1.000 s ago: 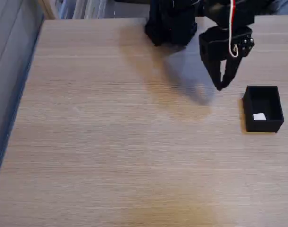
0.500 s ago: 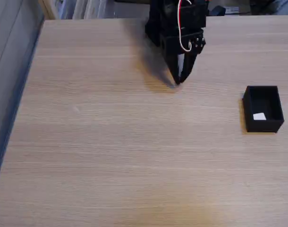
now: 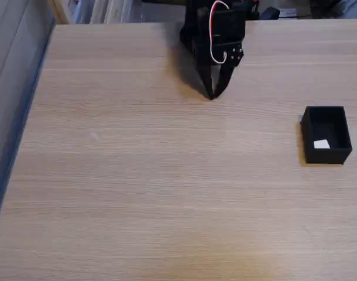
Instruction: Pick a white block and place it in the black box.
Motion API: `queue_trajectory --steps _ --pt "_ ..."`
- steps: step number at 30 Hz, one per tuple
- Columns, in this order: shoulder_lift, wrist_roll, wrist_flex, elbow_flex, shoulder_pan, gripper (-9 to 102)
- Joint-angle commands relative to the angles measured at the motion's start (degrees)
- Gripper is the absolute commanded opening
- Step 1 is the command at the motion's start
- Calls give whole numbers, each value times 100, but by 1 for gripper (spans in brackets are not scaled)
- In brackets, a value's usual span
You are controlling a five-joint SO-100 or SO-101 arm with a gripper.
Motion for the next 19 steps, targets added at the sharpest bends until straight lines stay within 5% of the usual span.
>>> queue_trajectory --steps 1,19 --pt "193 141 167 79 -35 0" --pt "193 132 167 88 -35 7"
